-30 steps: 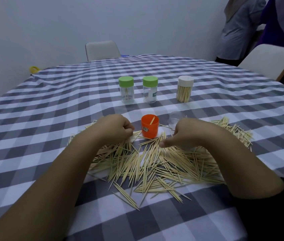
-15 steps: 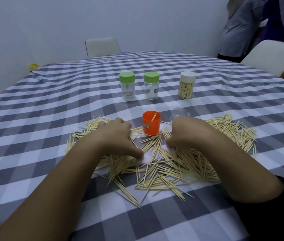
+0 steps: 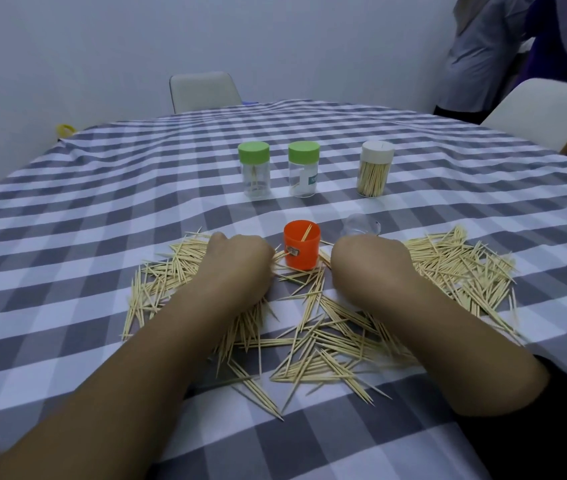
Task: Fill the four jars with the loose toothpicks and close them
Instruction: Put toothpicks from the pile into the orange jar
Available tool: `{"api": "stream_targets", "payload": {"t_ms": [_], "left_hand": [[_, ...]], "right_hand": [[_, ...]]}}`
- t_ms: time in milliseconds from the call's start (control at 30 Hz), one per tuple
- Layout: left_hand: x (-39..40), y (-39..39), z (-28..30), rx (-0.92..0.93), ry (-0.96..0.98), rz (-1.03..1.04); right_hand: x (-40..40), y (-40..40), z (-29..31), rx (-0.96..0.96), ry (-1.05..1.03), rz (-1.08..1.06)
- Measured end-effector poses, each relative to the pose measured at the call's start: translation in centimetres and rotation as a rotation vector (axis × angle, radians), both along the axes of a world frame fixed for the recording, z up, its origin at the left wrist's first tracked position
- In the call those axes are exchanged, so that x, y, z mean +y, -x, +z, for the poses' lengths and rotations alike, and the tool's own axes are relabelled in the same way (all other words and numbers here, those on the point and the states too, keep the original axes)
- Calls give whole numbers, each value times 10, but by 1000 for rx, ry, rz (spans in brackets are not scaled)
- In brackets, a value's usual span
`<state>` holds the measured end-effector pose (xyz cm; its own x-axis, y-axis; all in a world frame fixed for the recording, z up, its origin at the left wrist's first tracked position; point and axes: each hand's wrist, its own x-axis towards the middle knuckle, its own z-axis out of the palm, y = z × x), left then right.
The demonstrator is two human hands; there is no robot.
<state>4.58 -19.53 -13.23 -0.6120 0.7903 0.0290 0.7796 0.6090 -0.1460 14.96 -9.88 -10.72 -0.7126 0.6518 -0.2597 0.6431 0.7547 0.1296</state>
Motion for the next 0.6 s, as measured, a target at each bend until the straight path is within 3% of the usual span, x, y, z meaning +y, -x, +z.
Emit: {"api": "stream_targets", "payload": {"t_ms": [267, 433, 533, 600], "left_hand": [[-2, 5, -1, 81, 35, 113], [1, -8, 5, 118, 42, 87], [2, -8, 4, 85, 0, 123], [3, -5, 5, -19, -19, 189]], "right_hand": [[-4, 1, -5, 134, -51, -25], [4, 5, 2, 1, 44, -103], [21, 11, 0, 171, 196, -258], [34, 9, -5, 356, 241, -229]]}}
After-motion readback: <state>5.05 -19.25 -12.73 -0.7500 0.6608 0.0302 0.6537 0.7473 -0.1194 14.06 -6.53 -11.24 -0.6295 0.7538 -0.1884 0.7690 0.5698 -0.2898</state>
